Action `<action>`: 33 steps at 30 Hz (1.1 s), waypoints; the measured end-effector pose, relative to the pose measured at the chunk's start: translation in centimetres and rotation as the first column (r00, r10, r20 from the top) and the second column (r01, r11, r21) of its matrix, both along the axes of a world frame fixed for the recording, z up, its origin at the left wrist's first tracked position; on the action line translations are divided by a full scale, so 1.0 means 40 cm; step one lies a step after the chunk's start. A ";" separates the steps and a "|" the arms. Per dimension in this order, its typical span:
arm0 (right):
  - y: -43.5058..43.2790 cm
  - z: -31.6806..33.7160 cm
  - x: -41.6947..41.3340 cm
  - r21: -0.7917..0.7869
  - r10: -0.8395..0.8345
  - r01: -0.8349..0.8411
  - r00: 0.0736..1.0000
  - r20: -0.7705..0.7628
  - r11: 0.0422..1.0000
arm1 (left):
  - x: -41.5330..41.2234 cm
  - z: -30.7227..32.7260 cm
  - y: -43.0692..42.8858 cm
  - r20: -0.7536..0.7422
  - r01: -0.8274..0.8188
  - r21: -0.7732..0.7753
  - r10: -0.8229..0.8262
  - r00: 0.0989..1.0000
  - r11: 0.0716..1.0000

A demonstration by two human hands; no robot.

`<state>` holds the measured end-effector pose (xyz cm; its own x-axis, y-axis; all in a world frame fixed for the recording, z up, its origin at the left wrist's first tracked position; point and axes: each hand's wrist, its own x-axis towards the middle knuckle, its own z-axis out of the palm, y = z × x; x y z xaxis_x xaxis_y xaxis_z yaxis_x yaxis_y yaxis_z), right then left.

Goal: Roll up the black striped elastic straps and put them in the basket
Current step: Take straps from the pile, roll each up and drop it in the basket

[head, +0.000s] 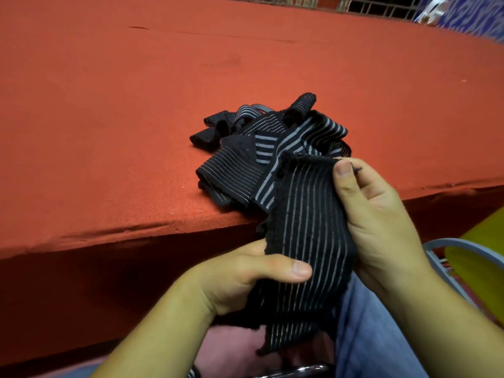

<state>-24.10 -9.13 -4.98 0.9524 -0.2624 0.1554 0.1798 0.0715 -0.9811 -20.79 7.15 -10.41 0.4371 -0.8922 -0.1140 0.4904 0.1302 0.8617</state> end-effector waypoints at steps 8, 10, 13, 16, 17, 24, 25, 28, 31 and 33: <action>-0.008 0.006 0.008 -0.033 -0.009 0.010 0.999 0.040 0.999 | -0.008 -0.002 0.003 -0.026 0.082 -0.083 -0.084 0.996 0.993; -0.007 0.004 0.008 -0.005 0.010 -0.010 1.000 0.001 1.000 | -0.006 -0.002 -0.002 -0.019 0.053 -0.031 -0.054 0.998 0.998; -0.006 0.002 0.008 0.058 0.056 -0.054 0.998 -0.030 0.997 | 0.000 -0.011 -0.004 0.116 0.041 0.051 -0.047 0.992 0.998; -0.008 -0.001 0.012 0.055 0.046 -0.046 0.999 -0.008 0.997 | 0.010 -0.019 -0.002 0.208 0.029 0.144 -0.059 0.976 0.989; -0.010 -0.004 0.016 0.042 0.036 -0.037 0.999 0.016 0.998 | 0.016 -0.019 0.001 0.231 0.029 0.148 -0.063 0.971 0.989; -0.020 -0.053 0.019 -0.100 -0.044 0.048 0.998 0.043 0.994 | 0.064 -0.003 0.012 0.586 -0.499 -0.066 0.438 0.682 0.864; -0.020 -0.059 0.017 -0.112 -0.049 0.053 0.998 0.030 0.992 | 0.066 -0.001 0.010 0.605 -0.543 -0.099 0.484 0.632 0.834; -0.019 -0.076 0.010 -0.161 -0.073 0.071 0.997 -0.009 0.984 | 0.066 -0.012 0.003 0.650 -0.623 -0.122 0.536 0.539 0.773; -0.021 -0.091 0.005 -0.196 -0.090 0.082 0.995 -0.035 0.977 | 0.066 -0.017 -0.002 0.706 -0.660 -0.105 0.524 0.477 0.743; -0.021 -0.097 0.000 -0.145 -0.064 0.052 0.995 -0.080 0.988 | 0.068 -0.019 -0.002 0.712 -0.669 -0.100 0.523 0.468 0.736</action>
